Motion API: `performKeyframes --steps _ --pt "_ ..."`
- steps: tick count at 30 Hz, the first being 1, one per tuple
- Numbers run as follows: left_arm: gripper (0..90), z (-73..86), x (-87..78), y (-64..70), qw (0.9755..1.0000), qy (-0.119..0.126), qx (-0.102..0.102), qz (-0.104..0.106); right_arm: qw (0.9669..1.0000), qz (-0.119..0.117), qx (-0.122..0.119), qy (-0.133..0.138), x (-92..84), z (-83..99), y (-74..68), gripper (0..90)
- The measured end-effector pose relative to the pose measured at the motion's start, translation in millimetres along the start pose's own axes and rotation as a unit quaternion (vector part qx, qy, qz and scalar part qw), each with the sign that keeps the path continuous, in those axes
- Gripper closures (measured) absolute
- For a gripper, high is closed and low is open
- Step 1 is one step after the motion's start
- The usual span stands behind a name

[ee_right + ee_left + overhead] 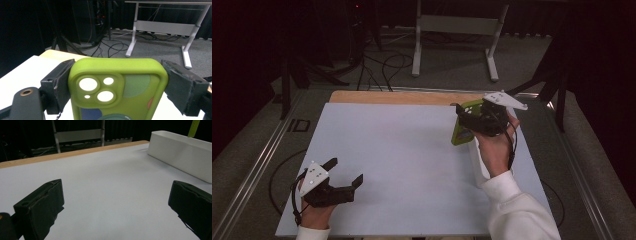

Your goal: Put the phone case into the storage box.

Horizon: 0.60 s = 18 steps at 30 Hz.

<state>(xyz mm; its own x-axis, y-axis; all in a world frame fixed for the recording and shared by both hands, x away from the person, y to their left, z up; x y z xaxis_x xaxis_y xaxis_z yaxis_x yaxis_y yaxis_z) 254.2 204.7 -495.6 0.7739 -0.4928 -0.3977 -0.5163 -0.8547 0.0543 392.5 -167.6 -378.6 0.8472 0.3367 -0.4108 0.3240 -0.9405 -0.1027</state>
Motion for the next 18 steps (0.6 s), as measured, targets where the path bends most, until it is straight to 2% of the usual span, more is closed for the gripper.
performKeyframes --steps 18 --pt "0.9 -0.3 -0.7 -0.6 1.0000 0.001 -0.002 -0.001 0.9997 0.025 -0.004 -0.006 6.6 -9.8 15.8 16.0"
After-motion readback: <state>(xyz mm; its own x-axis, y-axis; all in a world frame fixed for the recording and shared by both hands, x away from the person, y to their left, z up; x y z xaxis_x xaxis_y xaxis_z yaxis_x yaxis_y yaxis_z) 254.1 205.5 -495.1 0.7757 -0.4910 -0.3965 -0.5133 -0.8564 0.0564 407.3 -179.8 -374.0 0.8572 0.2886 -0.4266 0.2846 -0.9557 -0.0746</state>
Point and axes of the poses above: each handheld gripper's, and its own axes: x roughly forward along the jaws, z roughly out of its underside, y roughly to its right, the point moved 6 cm from there along x, roughly forward along the jaws, and after that the axes turned 2 degrees about x, right-handed, at the moved point
